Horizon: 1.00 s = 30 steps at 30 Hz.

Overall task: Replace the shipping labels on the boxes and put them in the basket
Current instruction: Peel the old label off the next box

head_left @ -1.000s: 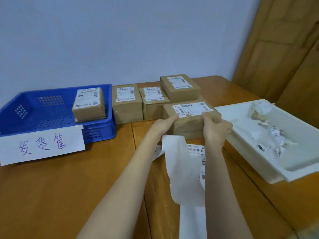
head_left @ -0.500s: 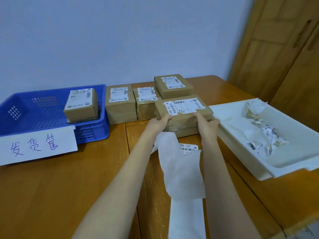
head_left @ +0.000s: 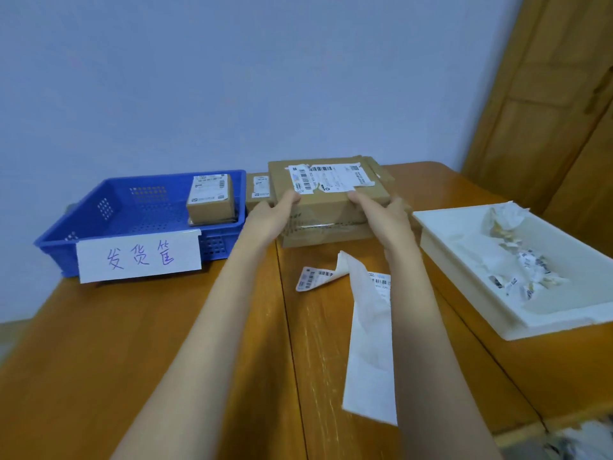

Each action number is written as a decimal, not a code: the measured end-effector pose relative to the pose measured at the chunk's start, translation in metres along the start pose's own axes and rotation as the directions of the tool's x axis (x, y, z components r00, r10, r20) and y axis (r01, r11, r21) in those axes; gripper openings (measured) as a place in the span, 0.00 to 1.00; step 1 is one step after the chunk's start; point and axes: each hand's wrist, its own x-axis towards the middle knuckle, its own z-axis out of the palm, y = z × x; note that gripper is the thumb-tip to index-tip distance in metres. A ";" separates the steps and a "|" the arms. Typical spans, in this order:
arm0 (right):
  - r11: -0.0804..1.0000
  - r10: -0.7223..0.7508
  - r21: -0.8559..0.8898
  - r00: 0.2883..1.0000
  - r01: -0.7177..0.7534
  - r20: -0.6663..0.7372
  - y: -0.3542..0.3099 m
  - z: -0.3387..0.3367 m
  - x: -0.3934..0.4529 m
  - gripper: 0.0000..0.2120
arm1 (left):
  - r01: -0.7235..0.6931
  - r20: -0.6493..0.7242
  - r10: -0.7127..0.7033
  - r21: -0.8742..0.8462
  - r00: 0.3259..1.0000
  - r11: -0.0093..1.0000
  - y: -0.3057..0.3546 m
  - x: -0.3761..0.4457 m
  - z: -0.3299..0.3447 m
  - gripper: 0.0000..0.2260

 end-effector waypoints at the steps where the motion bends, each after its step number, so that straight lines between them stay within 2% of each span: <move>1: 1.000 0.007 -0.022 0.999 -0.006 0.049 -0.001 0.005 -0.010 0.50 | 0.012 -0.013 -0.012 0.001 1.000 1.000 -0.006 -0.006 -0.011 0.29; 4: 0.997 0.031 -0.071 0.985 -0.018 0.173 0.003 0.021 -0.042 0.59 | 0.063 -0.036 -0.063 0.002 0.997 0.998 -0.025 -0.030 -0.040 0.26; 6: 0.994 0.032 -0.111 0.972 -0.007 0.232 0.009 0.033 -0.060 0.60 | 0.090 -0.056 -0.090 0.008 0.994 0.996 -0.041 -0.048 -0.057 0.24; 13: 0.940 0.121 -0.339 0.887 0.041 0.445 0.036 0.068 -0.105 0.48 | 0.246 -0.064 -0.245 0.007 0.967 0.969 -0.112 -0.108 -0.107 0.23; 19: 0.900 0.201 -0.435 0.849 0.038 0.489 0.048 0.080 -0.125 0.45 | 0.393 0.046 -0.392 -0.016 0.919 0.920 -0.143 -0.127 -0.117 0.22; 30: 0.886 0.228 -0.460 0.815 0.052 0.532 0.057 0.082 -0.122 0.44 | 0.395 0.064 -0.397 0.043 0.915 0.918 -0.148 -0.123 -0.116 0.23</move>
